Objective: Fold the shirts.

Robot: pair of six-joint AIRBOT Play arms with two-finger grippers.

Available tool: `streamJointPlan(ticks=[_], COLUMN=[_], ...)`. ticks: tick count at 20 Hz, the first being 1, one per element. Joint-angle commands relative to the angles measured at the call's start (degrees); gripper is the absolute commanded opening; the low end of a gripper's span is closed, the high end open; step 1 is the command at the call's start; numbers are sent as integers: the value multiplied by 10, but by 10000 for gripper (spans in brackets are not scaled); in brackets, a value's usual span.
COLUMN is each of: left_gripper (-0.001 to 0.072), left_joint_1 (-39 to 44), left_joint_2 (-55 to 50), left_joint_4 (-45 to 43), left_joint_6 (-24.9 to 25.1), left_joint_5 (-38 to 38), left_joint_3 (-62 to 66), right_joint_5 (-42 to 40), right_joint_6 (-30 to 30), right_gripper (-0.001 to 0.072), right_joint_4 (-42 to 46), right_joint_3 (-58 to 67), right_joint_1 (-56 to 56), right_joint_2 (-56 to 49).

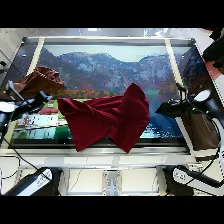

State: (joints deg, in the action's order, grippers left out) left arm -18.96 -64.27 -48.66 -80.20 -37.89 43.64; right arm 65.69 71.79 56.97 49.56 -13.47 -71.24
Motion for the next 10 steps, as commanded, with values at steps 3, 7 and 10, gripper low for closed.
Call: streamJointPlan(ticks=[3, 7, 10], left_gripper=[598, 597, 597], left_joint_1=[64, 66, 50], left_joint_2=[-173, -268, -275], left_joint_4=[37, -3, -124], left_joint_6=[42, 41, 6], left_joint_5=[7, -28, -74], left_joint_3=[116, 229, 264], right_joint_5=[-48, -27, 7], right_joint_6=[-38, -38, -40], right_gripper=[455, 455, 455], right_joint_4=[-79, -80, -79], right_joint_3=[-59, -59, -59], right_joint_1=[-3, -3, -3], right_joint_2=[-2, -2, -2])
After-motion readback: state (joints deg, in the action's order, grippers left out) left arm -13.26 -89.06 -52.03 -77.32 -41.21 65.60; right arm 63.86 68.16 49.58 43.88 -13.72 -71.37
